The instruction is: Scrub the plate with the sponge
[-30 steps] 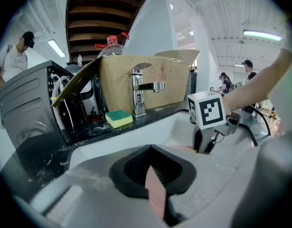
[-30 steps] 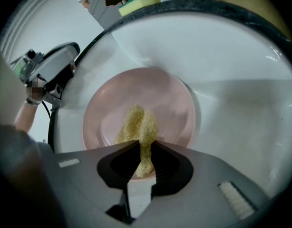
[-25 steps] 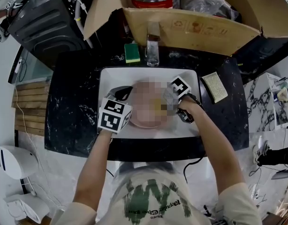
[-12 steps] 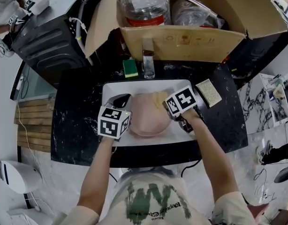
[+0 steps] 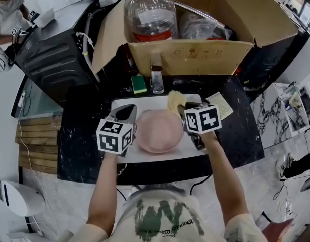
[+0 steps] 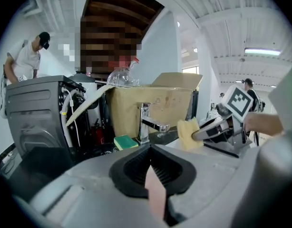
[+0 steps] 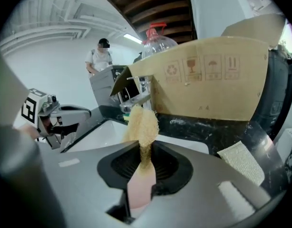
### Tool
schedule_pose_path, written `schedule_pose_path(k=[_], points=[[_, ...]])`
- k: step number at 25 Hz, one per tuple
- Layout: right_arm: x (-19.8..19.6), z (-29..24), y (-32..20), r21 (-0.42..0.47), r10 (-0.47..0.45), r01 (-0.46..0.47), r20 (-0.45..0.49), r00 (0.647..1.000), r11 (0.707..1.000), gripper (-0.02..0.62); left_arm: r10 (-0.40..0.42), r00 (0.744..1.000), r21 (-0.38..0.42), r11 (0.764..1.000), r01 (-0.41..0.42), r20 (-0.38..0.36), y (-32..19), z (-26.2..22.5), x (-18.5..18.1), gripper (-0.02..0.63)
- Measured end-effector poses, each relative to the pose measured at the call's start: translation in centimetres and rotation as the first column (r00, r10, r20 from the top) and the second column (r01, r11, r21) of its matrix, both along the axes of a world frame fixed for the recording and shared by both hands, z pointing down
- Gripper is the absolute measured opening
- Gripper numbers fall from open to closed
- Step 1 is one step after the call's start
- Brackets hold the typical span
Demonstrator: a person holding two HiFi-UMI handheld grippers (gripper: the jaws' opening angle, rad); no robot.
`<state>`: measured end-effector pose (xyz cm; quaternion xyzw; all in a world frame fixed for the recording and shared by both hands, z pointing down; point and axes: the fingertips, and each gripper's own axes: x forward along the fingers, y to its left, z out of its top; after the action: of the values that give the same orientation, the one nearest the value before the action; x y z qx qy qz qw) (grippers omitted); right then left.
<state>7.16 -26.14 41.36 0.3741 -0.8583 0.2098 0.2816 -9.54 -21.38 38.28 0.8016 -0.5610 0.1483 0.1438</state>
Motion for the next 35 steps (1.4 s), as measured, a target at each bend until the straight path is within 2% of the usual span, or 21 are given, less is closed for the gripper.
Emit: schedule_pose_path(k=[5, 9, 14, 24, 35], points=[[0.3, -4.2, -0.3, 0.155, 0.029, -0.034, 0.036, 0.999, 0.987, 0.063, -0.023, 1.0, 0.059, 0.998, 0.022, 0.01, 0.4, -2.7, -1.7, 0.005], [0.3, -6.9, 0.0, 0.265, 0.054, -0.076, 0.089, 0.995, 0.961, 0.063, -0.081, 0.997, 0.115, 0.99, 0.081, -0.002, 0.8, -4.6, -3.5, 0.005], [0.0, -8.6, 0.6, 0.357, 0.068, -0.107, 0.118, 0.991, 0.928, 0.06, -0.096, 0.995, 0.137, 0.986, 0.094, 0.007, 1.1, -5.1, -3.8, 0.005], [0.3, -9.4, 1.2, 0.396, 0.096, -0.139, 0.127, 0.987, 0.908, 0.06, -0.114, 0.993, 0.141, 0.984, 0.109, 0.026, 1.5, -5.6, -4.0, 0.005], [0.1, -9.5, 1.8, 0.403, 0.091, -0.134, 0.124, 0.988, 0.905, 0.06, -0.123, 0.991, 0.152, 0.982, 0.115, 0.047, 1.9, -5.7, -4.0, 0.005]])
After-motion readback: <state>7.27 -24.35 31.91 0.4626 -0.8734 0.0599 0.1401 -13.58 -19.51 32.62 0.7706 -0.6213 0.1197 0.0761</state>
